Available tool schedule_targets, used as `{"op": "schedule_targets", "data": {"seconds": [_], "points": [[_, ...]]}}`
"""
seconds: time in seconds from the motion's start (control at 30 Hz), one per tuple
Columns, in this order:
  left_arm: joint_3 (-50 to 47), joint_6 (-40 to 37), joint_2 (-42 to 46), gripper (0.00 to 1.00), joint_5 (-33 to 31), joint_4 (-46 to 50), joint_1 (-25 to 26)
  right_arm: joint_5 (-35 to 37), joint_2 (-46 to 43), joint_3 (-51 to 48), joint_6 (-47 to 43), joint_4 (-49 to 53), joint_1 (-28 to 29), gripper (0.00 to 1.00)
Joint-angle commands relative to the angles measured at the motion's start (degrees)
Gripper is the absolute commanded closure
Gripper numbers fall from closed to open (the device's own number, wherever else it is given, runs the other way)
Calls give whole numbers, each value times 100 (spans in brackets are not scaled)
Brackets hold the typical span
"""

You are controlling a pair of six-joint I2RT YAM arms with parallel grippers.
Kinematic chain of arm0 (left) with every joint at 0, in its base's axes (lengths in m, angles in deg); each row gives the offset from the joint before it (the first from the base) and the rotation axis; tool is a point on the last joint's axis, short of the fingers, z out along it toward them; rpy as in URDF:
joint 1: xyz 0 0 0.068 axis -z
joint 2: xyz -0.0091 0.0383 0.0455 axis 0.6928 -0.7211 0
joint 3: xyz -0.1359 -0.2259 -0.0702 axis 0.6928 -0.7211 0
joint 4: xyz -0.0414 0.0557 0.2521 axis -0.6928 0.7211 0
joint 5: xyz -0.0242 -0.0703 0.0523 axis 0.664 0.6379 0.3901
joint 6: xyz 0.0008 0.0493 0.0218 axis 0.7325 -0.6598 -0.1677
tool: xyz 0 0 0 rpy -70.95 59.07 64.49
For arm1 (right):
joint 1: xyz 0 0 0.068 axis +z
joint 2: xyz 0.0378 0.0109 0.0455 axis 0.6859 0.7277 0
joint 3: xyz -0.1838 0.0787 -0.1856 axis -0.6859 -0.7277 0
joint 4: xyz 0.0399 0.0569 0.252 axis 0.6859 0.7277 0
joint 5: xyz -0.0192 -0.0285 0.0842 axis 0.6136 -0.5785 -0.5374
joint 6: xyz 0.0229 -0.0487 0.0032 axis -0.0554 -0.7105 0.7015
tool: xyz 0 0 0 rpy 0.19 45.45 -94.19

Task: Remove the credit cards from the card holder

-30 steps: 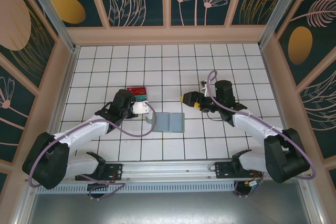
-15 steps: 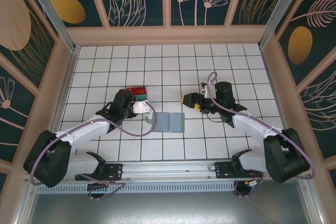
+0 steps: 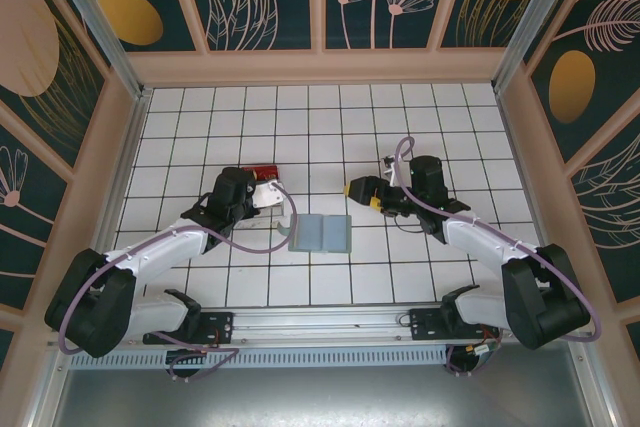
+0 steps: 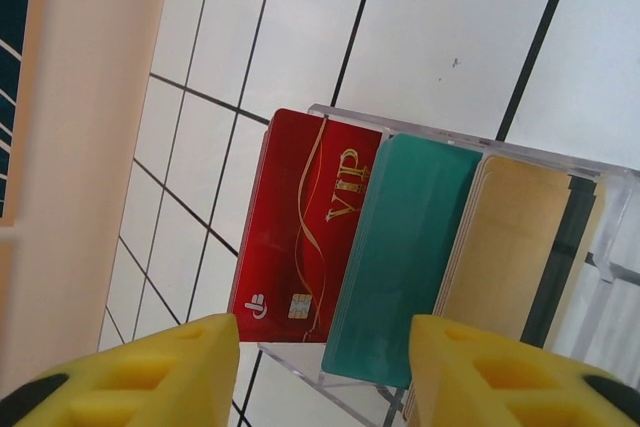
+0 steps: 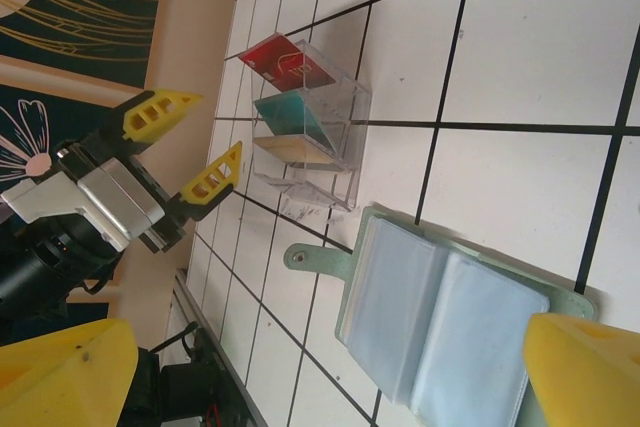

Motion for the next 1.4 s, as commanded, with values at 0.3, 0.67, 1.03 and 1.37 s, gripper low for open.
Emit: {"op": "schedule_targets", "data": {"seconds": [0.3,0.67,1.03,1.37], "points": [[1177,2184,255,2,-203,404,-61,77,-180,-42,-18,-42,-7,1],[2938,5832,56,2,-301,2442,-60,669,75,238,-352,454,533,1],[1977,8041,634,51,1329,2257,-56,1434,559,147,-590,963,1121,58],[951,9653,467,69,1722,1615,561,1680,1080,-70,-458,915,1363,87]]}}
